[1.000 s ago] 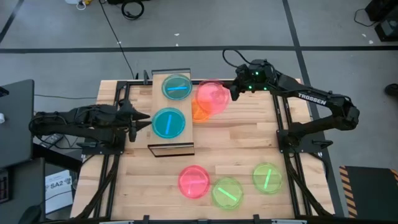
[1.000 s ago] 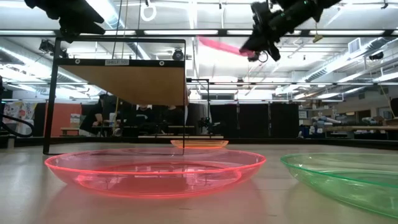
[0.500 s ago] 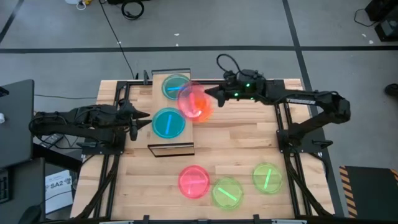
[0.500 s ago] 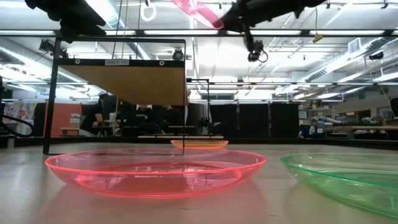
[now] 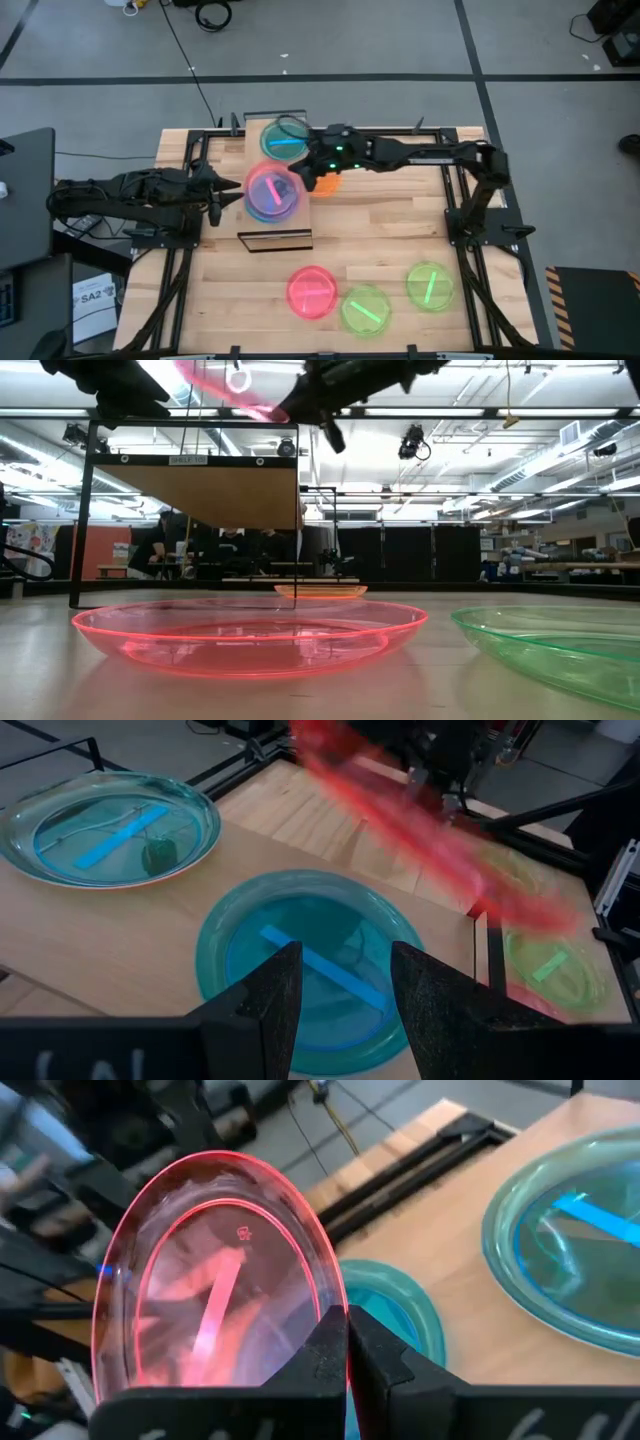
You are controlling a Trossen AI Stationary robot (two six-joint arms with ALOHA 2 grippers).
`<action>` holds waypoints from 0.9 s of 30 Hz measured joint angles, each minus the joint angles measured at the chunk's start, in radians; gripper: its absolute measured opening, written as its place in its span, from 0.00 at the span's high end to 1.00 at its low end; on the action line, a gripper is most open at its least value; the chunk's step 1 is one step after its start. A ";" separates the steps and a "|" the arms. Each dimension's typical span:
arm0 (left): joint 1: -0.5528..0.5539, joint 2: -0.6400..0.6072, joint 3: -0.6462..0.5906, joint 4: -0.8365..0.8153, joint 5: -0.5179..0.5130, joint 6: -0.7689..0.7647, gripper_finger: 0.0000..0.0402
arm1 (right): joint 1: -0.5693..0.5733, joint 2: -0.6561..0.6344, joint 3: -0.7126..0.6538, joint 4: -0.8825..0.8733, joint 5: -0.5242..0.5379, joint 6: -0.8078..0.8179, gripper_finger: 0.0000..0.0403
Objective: Place and stack plates onto a shelf
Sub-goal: Stack the top pink plate on top of the bottom blue plate on the shelf
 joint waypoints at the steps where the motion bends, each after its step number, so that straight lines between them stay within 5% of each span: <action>1: 0.000 -0.001 0.000 -0.001 0.000 0.000 0.60 | 0.000 0.021 0.030 -0.032 0.000 -0.010 0.99; 8: 0.000 -0.002 0.000 -0.058 0.003 -0.001 0.60 | 0.001 0.131 0.148 -0.135 0.000 -0.028 0.99; 27: 0.000 -0.002 0.000 -0.105 0.055 -0.002 0.60 | -0.011 0.151 0.150 -0.166 0.082 -0.046 0.98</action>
